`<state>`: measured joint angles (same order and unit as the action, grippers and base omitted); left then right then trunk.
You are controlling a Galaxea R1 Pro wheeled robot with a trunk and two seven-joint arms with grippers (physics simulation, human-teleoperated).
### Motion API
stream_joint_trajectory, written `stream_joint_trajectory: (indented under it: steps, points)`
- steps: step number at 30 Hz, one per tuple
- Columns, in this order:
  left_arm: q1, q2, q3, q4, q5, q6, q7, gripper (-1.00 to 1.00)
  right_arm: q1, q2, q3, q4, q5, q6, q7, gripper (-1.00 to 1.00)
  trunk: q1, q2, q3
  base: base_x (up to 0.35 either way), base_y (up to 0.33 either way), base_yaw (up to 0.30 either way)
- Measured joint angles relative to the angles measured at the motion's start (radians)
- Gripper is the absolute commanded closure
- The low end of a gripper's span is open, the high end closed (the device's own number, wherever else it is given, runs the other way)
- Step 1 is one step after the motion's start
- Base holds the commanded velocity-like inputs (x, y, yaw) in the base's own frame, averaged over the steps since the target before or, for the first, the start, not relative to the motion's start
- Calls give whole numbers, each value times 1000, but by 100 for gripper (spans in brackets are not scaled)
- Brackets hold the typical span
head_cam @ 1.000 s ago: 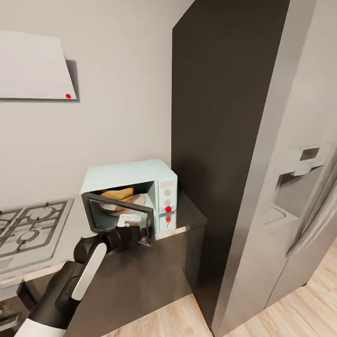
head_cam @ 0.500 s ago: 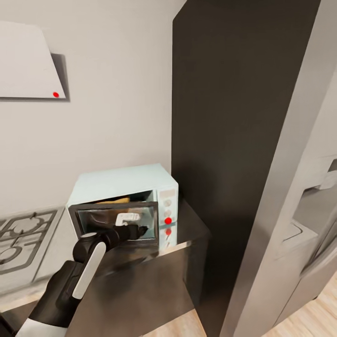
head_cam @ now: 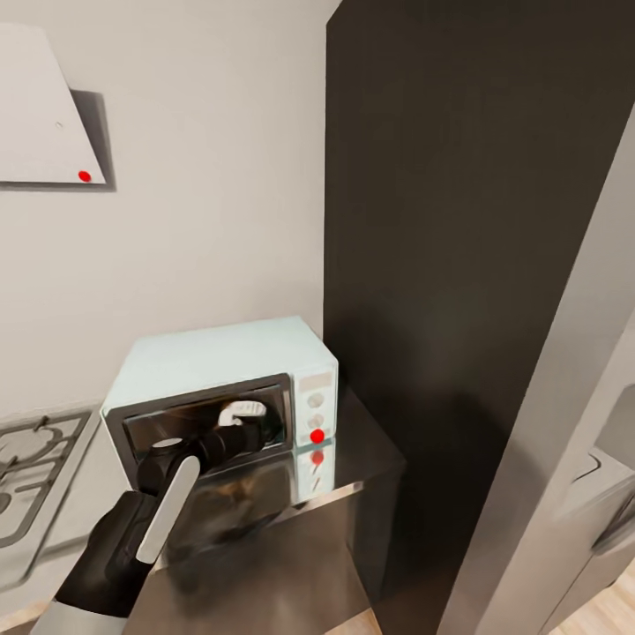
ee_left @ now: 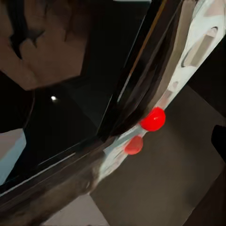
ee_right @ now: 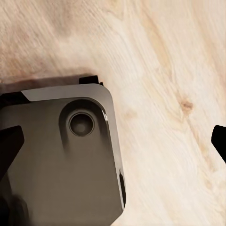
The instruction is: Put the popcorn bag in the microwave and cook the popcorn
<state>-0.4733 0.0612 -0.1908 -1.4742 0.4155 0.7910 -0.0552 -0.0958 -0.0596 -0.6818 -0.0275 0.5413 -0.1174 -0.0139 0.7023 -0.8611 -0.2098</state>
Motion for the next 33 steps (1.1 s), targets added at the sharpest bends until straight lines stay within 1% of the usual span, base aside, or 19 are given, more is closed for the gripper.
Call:
stream_joint_trajectory:
  steps: [1,2,4,6,8,9,10,11,12,21,22,25,26,27,28,30,33]
  points:
    - [0,0,-1,-1,20,4,-6,-100,0,0,0,0,0,0,0,-100,0,0,0,161,0,0]
    - [0,0,-1,-14,25,35,-3,-100,0,0,0,0,0,0,0,-100,0,0,0,158,0,0]
    - [0,1,-1,-41,25,96,-1,-100,0,0,0,0,0,0,0,-100,0,0,0,138,0,0]
    - [0,1,-1,-50,32,123,-1,-100,0,0,0,0,0,0,0,-100,0,0,0,47,0,0]
    - [0,0,-1,-44,34,119,-1,-100,0,0,0,0,0,0,0,-100,0,0,0,-51,0,0]
    - [0,-3,-1,-32,37,93,-2,-100,0,0,0,0,0,0,0,-100,0,0,0,-222,0,0]
    - [0,-10,-3,-5,40,35,-3,-100,0,0,0,0,0,0,0,-100,1,0,0,-266,0,0]
    - [0,-13,-2,-1,16,10,2,-100,0,0,0,0,0,0,0,-100,1,1,0,-313,0,0]
    - [0,-17,1,-1,-5,11,5,-100,0,0,0,0,0,0,0,-100,1,1,0,-332,0,0]
    - [0,-28,-1,-1,-4,12,5,-100,0,-2,0,0,0,0,0,-100,1,1,0,-344,0,0]
    - [0,-29,-3,-1,-3,12,5,-100,0,-2,0,0,0,-1,0,-100,1,1,0,-347,0,0]
    - [0,-37,-43,2,0,12,5,-100,0,-2,0,0,-2,-1,0,-100,1,1,0,-346,0,0]
    - [0,-48,-52,5,2,12,7,-100,0,-2,0,0,-3,-1,0,-100,1,1,0,-346,0,0]
    - [1,-58,-55,10,2,12,19,-100,0,-2,0,0,-3,-1,0,-100,1,1,0,-346,0,0]
    - [2,-61,-57,12,1,11,29,-100,0,-2,0,0,-3,-1,0,-100,1,1,0,-347,0,0]
    - [4,-65,-59,15,0,11,55,-100,0,-2,0,0,-3,-1,0,-100,1,1,0,-346,0,0]
    - [6,-66,-60,33,1,11,61,-100,0,-1,0,0,-3,0,0,-100,1,1,0,-347,0,0]
